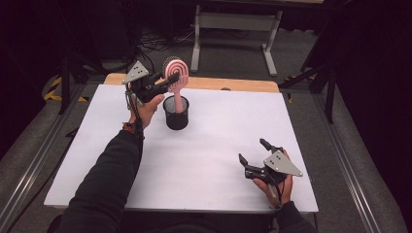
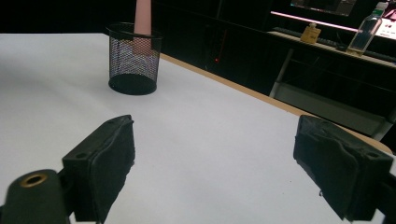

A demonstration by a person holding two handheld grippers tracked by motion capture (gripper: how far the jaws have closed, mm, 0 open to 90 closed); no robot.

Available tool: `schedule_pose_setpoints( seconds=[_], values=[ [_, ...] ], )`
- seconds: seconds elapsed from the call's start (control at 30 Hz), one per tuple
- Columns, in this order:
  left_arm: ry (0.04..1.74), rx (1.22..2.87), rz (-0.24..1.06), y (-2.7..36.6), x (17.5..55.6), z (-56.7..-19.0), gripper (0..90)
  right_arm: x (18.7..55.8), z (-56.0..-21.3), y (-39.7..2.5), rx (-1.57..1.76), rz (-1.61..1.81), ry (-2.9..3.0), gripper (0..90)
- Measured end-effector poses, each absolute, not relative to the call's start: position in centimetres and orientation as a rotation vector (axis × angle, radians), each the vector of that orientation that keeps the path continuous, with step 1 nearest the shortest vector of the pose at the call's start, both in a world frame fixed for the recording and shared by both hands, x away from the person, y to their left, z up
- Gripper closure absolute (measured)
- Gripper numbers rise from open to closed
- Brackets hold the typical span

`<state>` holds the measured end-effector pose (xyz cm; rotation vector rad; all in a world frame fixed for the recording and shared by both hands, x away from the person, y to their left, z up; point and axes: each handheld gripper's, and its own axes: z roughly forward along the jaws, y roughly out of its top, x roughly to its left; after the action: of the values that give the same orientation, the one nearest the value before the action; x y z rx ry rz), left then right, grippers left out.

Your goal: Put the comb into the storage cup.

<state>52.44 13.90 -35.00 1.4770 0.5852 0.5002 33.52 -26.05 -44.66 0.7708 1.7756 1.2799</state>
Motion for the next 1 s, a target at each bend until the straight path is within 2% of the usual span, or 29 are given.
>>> schedule_pose_setpoints(
  seconds=[1.0],
  values=[
    [0.641,1.49,0.416,13.2,52.3,-38.2,62.9,33.6,-44.7,-25.9,0.781,1.269,1.774,13.5]
  ],
)
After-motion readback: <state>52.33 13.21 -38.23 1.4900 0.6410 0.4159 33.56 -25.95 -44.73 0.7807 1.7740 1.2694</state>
